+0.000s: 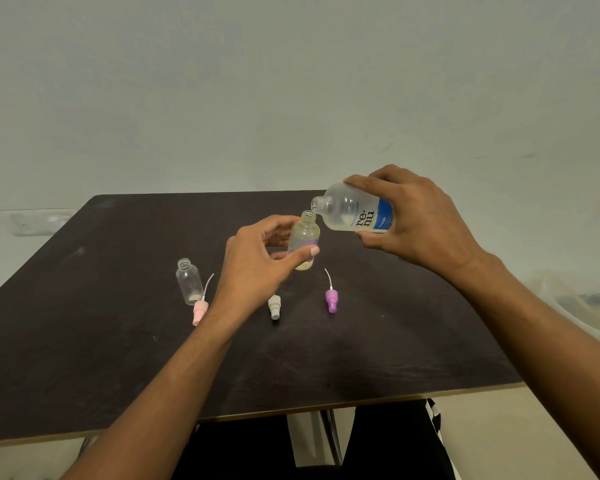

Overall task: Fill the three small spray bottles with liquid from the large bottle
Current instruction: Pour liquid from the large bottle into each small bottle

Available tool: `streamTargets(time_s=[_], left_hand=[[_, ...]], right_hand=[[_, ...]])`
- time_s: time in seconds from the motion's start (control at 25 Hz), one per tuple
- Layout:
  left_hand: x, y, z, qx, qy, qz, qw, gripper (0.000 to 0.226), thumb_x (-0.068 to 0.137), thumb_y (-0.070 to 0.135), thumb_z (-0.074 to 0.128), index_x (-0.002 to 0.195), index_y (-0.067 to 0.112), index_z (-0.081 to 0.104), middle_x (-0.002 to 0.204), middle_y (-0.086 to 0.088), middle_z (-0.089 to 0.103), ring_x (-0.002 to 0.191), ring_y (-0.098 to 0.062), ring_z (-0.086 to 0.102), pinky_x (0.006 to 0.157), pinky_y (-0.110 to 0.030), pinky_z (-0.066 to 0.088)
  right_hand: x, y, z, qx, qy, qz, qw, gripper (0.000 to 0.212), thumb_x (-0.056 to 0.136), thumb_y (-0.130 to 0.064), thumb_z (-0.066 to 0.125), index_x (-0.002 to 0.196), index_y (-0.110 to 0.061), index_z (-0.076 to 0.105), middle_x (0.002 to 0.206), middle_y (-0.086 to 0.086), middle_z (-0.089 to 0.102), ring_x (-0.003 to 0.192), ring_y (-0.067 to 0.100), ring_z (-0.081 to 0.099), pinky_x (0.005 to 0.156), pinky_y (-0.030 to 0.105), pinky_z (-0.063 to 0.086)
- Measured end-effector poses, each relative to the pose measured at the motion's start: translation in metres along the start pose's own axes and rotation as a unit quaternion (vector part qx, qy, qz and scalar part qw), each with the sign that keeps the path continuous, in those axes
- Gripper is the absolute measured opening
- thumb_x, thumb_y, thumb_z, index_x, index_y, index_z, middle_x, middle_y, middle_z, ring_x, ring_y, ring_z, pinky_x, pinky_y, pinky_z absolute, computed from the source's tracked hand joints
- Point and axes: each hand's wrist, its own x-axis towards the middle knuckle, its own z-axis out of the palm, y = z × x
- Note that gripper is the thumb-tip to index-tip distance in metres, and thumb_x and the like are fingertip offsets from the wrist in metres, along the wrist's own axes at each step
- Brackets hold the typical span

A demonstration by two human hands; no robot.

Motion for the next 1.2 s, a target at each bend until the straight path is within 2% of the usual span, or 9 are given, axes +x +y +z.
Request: streamTargets(time_s=[0.16, 0.36, 0.56, 0.68, 1.0, 1.2], left_hand=[[0.0, 0.002, 0.002, -0.017, -0.004, 0.001, 1.0, 0.045, 0.075, 0.032, 0.093, 0.117, 0.03, 0.075, 0.106, 0.017, 0.077, 0.101, 0.004, 0.071, 0.084, -0.015, 0.059], [0.0, 0.002, 0.004, -0.026, -0.004, -0.001, 1.0, 0.045, 0.075, 0.031, 0.093, 0.116, 0.032, 0.075, 0.105, 0.019, 0.077, 0.1, 0.004, 0.072, 0.082, -0.014, 0.058], [-0.002, 0.001, 0.009, -0.037, -0.007, -0.002, 0.999, 0.042, 0.075, 0.029, 0.093, 0.113, 0.031, 0.076, 0.103, 0.019, 0.077, 0.099, 0.003, 0.072, 0.082, -0.015, 0.058], [-0.002, 0.0, 0.012, -0.035, -0.01, 0.0, 0.999, 0.042, 0.075, 0.029, 0.093, 0.114, 0.029, 0.076, 0.103, 0.017, 0.077, 0.099, 0.003, 0.072, 0.082, -0.015, 0.059], [0.001, -0.011, 0.022, -0.03, -0.016, -0.016, 0.999, 0.043, 0.076, 0.03, 0.093, 0.115, 0.027, 0.074, 0.105, 0.015, 0.078, 0.099, 0.0, 0.073, 0.084, -0.018, 0.06], [0.005, -0.027, 0.035, -0.024, -0.029, -0.042, 0.998, 0.041, 0.078, 0.019, 0.092, 0.113, 0.022, 0.071, 0.105, 0.013, 0.076, 0.098, 0.004, 0.072, 0.081, -0.013, 0.057]], right_hand=[[-0.006, 0.001, 0.008, 0.095, -0.005, 0.052, 0.994, 0.074, 0.071, -0.049, 0.087, 0.139, -0.033, 0.062, 0.115, -0.009, 0.072, 0.097, 0.013, 0.069, 0.083, 0.039, 0.063], [-0.017, 0.009, 0.014, 0.213, 0.011, 0.136, 0.967, 0.07, 0.073, -0.045, 0.092, 0.137, -0.033, 0.066, 0.119, -0.007, 0.075, 0.103, 0.009, 0.071, 0.093, 0.024, 0.059], [-0.033, 0.022, 0.017, 0.319, 0.037, 0.219, 0.921, 0.061, 0.074, -0.052, 0.09, 0.129, -0.033, 0.071, 0.119, -0.013, 0.076, 0.109, 0.009, 0.072, 0.097, 0.04, 0.062], [-0.04, 0.026, 0.018, 0.337, 0.053, 0.235, 0.91, 0.067, 0.073, -0.053, 0.09, 0.134, -0.032, 0.069, 0.124, -0.01, 0.075, 0.115, 0.012, 0.071, 0.101, 0.045, 0.06], [-0.046, 0.03, 0.012, 0.338, 0.071, 0.235, 0.908, 0.07, 0.073, -0.051, 0.089, 0.136, -0.03, 0.068, 0.127, -0.008, 0.074, 0.118, 0.013, 0.07, 0.104, 0.04, 0.058], [-0.053, 0.034, 0.011, 0.338, 0.073, 0.241, 0.907, 0.071, 0.074, -0.049, 0.09, 0.138, -0.029, 0.066, 0.13, -0.006, 0.073, 0.12, 0.015, 0.069, 0.105, 0.044, 0.057]])
